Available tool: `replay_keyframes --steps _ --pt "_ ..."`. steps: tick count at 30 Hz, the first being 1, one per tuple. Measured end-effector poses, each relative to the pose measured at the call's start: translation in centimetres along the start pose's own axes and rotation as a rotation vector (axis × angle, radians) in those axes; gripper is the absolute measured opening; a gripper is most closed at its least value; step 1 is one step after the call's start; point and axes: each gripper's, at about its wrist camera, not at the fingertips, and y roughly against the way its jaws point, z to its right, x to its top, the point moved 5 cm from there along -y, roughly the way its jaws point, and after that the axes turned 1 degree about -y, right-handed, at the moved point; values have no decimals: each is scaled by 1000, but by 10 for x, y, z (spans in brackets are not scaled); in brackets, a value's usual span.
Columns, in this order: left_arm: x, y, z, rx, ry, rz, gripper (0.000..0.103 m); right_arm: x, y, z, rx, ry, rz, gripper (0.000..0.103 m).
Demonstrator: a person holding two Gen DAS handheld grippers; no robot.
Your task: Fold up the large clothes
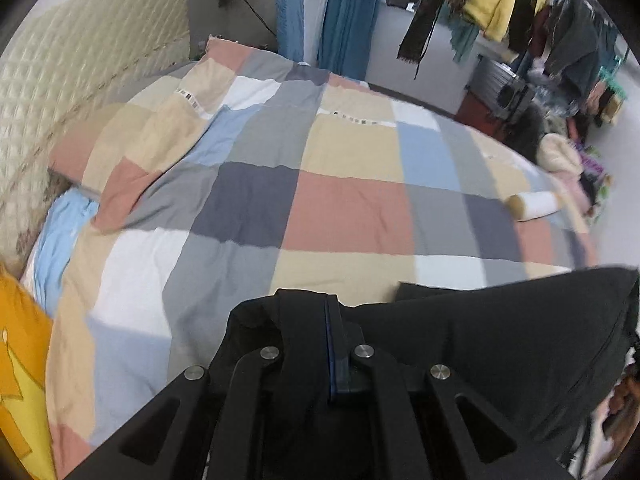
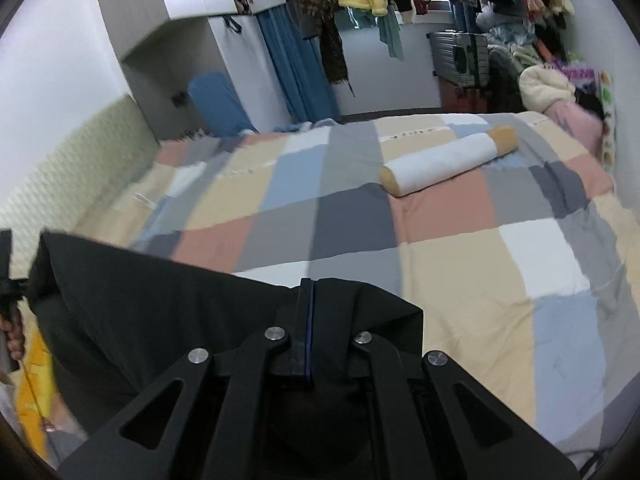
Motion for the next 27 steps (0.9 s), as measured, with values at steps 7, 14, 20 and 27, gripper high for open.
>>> replay_keyframes --steps 7,14,20,27 --pt "19 -88 11 40 -25 -45 8 -6 -81 12 -119 44 -70 4" --pt "17 -157 22 85 -83 -145 9 -25 -149 21 -136 24 -205 4" --pt "7 -166 21 58 -62 -164 9 -37 -166 22 -118 0 -256 4" --pt "-14 -133 8 -43 -40 -131 9 -40 -138 19 -51 -49 -215 5"
